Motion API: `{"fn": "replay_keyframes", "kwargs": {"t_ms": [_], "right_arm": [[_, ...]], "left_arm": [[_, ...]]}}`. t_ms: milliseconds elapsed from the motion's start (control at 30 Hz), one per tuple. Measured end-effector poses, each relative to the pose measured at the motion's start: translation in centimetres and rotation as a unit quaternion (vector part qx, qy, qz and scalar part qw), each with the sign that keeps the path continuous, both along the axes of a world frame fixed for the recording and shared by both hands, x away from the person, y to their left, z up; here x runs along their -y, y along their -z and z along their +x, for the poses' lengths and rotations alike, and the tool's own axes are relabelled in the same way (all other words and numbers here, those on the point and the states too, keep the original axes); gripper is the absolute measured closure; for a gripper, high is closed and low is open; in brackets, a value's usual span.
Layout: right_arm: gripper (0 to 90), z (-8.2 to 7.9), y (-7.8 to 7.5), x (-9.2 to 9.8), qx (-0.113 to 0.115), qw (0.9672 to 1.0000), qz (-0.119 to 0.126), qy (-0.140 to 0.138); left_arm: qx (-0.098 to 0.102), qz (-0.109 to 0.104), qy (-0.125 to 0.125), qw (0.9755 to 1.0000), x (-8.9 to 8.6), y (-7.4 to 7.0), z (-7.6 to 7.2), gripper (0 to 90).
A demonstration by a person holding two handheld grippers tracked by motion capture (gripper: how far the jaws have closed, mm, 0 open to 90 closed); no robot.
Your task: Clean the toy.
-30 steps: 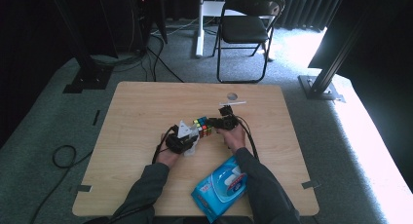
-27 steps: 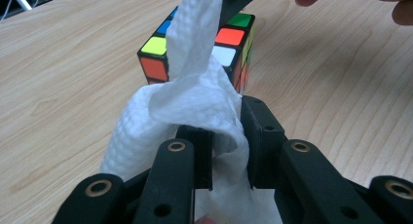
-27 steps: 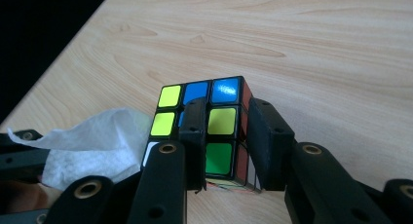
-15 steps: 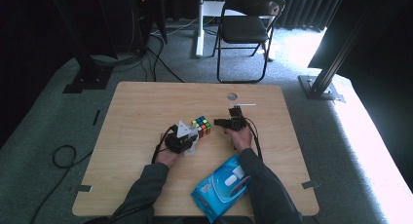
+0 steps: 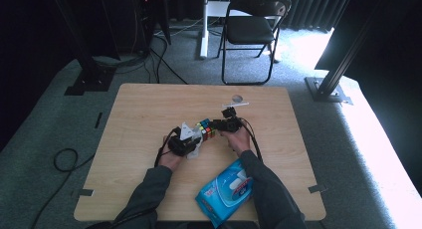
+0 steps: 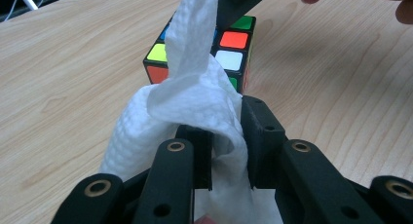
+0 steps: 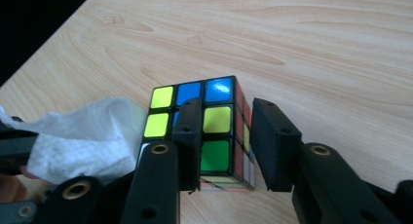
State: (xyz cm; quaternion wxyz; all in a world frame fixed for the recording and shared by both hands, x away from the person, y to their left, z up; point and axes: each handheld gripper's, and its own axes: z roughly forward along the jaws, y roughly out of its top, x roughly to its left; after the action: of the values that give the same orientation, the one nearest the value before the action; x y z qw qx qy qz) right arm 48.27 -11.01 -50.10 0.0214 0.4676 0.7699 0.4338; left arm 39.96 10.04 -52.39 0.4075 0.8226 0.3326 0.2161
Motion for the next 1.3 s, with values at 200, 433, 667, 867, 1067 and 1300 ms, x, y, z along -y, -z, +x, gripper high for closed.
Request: {"fn": "replay_keyframes", "kwargs": {"t_ms": [200, 433, 667, 867, 1067, 1300], "right_arm": [[70.4, -0.1, -0.1, -0.1, -0.006, 1.0000, -0.003, 0.002], [71.5, 0.9, 0.9, 2.7, -0.066, 0.9931, 0.090, 0.037], [74.1, 0.8, 1.2, 4.2, -0.058, 0.9938, -0.003, 0.094], [62.7, 0.1, 0.6, 4.9, -0.021, 0.9949, -0.004, 0.099], [51.9, -0.3, -0.6, 4.7, 0.030, 0.9977, 0.000, 0.061], [41.2, -0.5, -1.2, 3.8, 0.060, 0.9982, -0.004, 0.005]], "left_arm": [[0.001, -0.002, 0.000, 1.0000, 0.1, 0.0, -0.1, 75.2], [0.001, -0.003, -0.001, 1.0000, -0.1, 0.0, -0.1, 75.2], [0.000, -0.003, 0.000, 1.0000, 0.0, 0.0, -0.1, 75.0], [-0.001, -0.002, 0.000, 1.0000, 0.0, 0.0, -0.1, 74.9], [0.000, -0.002, 0.000, 1.0000, 0.0, 0.0, -0.1, 74.9], [0.000, -0.003, -0.001, 1.0000, -0.1, 0.0, -0.1, 74.8]]}}
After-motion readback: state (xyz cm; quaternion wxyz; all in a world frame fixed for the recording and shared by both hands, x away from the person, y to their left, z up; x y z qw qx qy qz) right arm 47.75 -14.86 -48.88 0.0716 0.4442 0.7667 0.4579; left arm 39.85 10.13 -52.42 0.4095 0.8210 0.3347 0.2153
